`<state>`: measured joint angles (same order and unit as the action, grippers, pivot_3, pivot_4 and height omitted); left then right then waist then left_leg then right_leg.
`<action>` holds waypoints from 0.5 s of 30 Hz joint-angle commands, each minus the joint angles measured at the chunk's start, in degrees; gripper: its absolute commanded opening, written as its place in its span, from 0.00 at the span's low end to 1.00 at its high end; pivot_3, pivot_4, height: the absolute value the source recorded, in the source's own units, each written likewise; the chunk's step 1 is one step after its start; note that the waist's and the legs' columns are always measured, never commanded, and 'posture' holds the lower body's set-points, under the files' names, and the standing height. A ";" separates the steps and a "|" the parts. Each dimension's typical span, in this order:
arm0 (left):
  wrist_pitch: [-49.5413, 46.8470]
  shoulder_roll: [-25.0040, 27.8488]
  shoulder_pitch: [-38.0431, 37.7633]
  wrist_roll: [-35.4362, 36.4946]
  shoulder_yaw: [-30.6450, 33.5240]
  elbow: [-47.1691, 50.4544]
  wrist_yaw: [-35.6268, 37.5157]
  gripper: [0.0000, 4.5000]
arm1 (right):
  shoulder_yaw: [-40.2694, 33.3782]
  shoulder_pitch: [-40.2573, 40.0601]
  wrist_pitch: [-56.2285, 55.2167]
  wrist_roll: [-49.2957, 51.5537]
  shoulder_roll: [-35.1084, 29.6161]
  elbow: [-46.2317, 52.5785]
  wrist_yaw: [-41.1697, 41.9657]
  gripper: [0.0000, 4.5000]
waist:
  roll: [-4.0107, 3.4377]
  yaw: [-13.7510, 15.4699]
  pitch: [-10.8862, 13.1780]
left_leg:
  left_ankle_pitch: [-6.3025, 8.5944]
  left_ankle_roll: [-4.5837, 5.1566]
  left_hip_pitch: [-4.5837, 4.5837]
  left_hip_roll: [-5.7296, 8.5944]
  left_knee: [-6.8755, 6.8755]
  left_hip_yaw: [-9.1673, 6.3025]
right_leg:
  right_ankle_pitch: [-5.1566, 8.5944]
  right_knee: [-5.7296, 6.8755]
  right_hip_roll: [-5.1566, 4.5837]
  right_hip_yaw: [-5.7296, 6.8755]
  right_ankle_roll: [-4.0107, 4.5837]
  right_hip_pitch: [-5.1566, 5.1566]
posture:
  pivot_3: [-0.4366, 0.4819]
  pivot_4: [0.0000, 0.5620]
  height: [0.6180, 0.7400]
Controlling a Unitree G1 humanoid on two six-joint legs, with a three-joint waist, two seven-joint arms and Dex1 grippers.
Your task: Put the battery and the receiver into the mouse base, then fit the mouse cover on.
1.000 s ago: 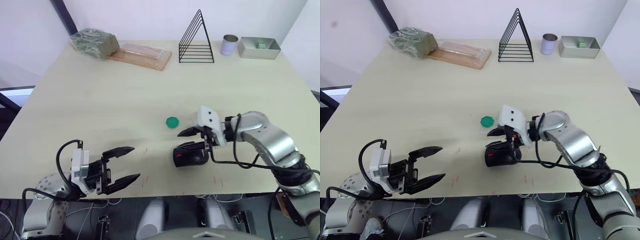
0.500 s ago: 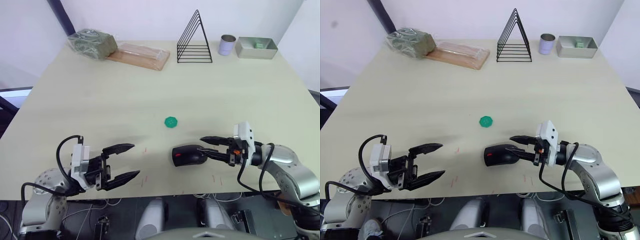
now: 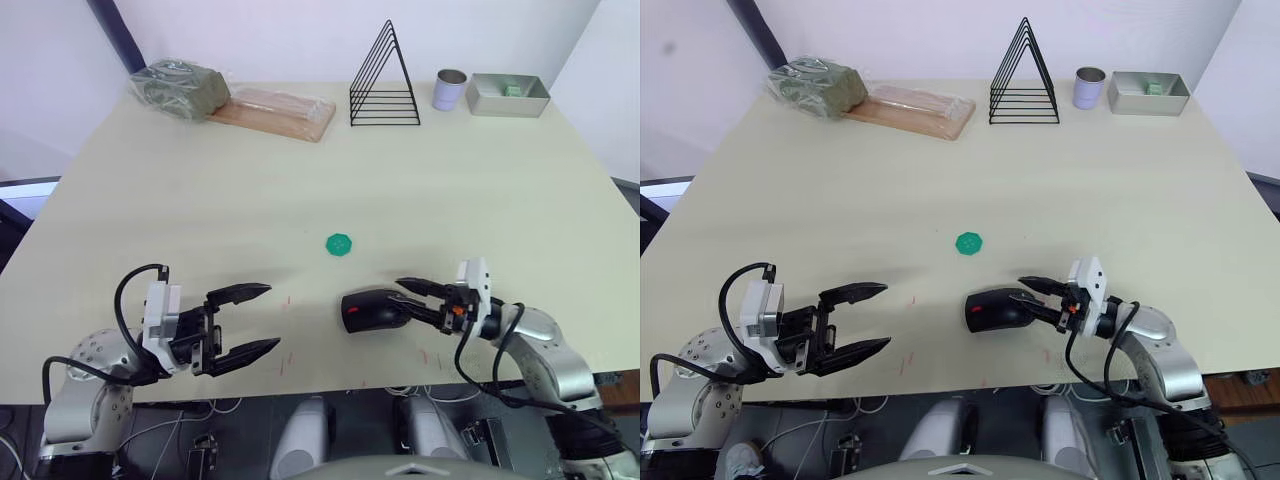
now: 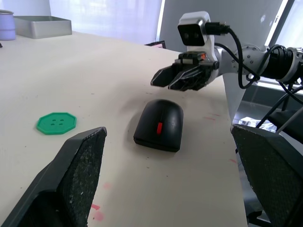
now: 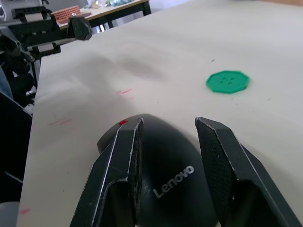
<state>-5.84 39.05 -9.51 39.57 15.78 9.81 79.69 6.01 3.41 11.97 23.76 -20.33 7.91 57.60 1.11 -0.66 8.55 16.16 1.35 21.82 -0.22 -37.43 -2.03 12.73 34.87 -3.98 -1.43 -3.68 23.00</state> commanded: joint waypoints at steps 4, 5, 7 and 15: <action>0.15 0.67 -1.69 0.78 2.22 2.66 -0.86 1.00 | 3.78 -1.38 -3.84 -3.91 -0.14 -5.76 0.54 0.40 | -0.01 0.01 0.00 | 0.00 0.00 -0.01 0.02 0.00 0.01 | 0.00 0.00 -0.01 -0.01 0.00 0.00 | 0.48 0.27 1.00; 0.13 0.65 -1.80 0.77 2.22 2.85 -1.05 1.00 | 4.08 -1.70 -4.18 -4.22 -0.25 -6.91 0.64 0.40 | -0.02 -0.01 0.00 | 0.00 0.00 -0.03 0.02 0.00 0.01 | 0.00 0.00 0.00 -0.02 0.00 -0.01 | 0.48 0.27 1.00; 0.19 0.66 -1.88 0.76 2.30 2.89 -1.32 1.00 | 5.06 -2.25 -5.42 -5.05 -0.52 -9.28 1.28 0.40 | -0.04 -0.04 -0.01 | 0.00 0.00 -0.14 0.01 0.00 0.01 | 0.00 0.01 0.00 -0.01 0.00 -0.13 | 0.48 0.27 1.00; 3.00 -0.06 -1.26 -0.60 2.30 -1.49 -0.03 1.00 | 5.45 -0.75 -8.69 -4.90 0.09 -12.20 1.11 0.40 | 0.01 -0.20 -0.06 | -0.02 -0.05 -0.62 -0.08 -0.01 0.08 | 0.01 0.10 0.23 -0.11 0.02 -0.52 | 0.48 0.27 1.00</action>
<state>-4.40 39.05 -10.38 39.34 16.97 8.19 79.11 10.19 3.90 2.92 21.33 -19.93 -1.38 58.99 1.12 -0.86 8.49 16.14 1.30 21.20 -0.31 -37.44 -1.96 12.74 34.97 -3.73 -1.54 -3.66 22.49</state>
